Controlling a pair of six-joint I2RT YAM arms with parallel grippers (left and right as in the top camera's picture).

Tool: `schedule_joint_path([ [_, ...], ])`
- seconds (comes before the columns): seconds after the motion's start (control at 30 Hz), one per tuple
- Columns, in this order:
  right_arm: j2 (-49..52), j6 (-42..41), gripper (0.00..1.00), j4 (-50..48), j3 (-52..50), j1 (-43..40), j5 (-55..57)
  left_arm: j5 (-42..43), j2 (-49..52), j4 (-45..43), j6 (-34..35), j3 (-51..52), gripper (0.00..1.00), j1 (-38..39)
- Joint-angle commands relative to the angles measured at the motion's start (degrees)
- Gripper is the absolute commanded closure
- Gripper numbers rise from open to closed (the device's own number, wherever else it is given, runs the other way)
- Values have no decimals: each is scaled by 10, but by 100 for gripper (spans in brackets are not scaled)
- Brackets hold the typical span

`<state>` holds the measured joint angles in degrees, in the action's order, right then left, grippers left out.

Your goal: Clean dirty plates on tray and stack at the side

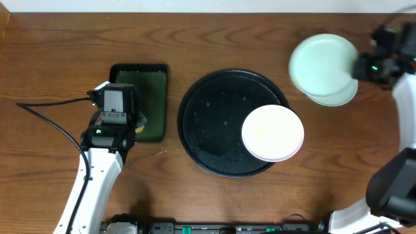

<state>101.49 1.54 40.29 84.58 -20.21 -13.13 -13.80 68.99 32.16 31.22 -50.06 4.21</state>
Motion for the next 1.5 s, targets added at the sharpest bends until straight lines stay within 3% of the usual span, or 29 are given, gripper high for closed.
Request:
schedule_joint_path([
  [0.0, -9, -71, 99, -28, -38, -40, -20, -3, -5, 0, -8, 1, 92, -3],
  [0.43, -9, -77, 99, -182, -144, -42, -19, -3, -5, 3, -8, 1, 92, -3],
  [0.53, -9, -91, 85, -201, -157, -42, -17, -3, -5, 4, -8, 1, 92, -3],
  [0.67, -9, -92, 82, -202, -160, -41, -17, -3, -5, 4, -8, 1, 92, -3],
  [0.77, -9, -92, 49, -201, -160, -41, -29, -3, -5, 4, -8, 1, 92, -3],
  [0.8, -9, -92, 44, -199, -160, -41, -44, -3, -5, 4, -8, 1, 92, -3],
  [0.9, -9, -82, 35, -198, -160, -40, -139, -3, -5, 4, -8, 1, 92, -3],
  [1.07, -12, -74, 21, -181, -160, -21, -392, -3, -5, 4, -8, 1, 92, -3],
  [1.13, -19, -61, 18, -145, -160, -2, -414, -3, -5, 4, -8, 1, 92, -3],
  [1.2, -30, -24, 20, -96, -160, 21, -399, -3, -5, 4, -8, 1, 92, -3],
  [1.23, -41, -7, 28, -58, -160, 40, -365, -3, -5, 4, -8, 1, 92, -3],
  [1.37, -81, -5, 26, 8, -160, 87, -236, -3, -5, 3, -8, 1, 92, -3],
  [1.47, -141, -45, 19, 45, -160, 120, -114, -3, -5, 3, -8, 1, 92, -3],
])
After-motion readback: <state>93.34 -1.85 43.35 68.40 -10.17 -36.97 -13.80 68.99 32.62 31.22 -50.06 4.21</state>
